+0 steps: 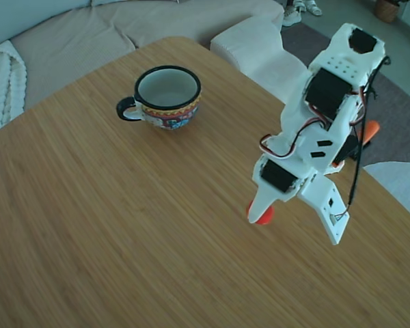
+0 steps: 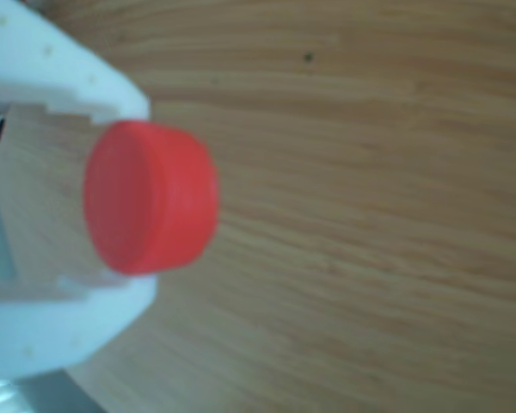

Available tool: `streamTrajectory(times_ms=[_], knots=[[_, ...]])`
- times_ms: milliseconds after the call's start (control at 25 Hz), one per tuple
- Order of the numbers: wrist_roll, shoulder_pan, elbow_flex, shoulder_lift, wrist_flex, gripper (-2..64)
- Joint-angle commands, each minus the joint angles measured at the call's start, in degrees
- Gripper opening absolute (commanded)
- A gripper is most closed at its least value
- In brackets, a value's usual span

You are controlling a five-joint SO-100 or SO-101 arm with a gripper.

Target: Grasp a red cap and put it in the cup.

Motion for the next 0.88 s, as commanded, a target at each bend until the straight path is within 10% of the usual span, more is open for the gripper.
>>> streamTrajectory(times_ms=[0,840], knots=[[-0.2,4.7,-4.7,6.2,0.3,0.5],[0.3,46.4,5.2,39.0,4.7,0.5]])
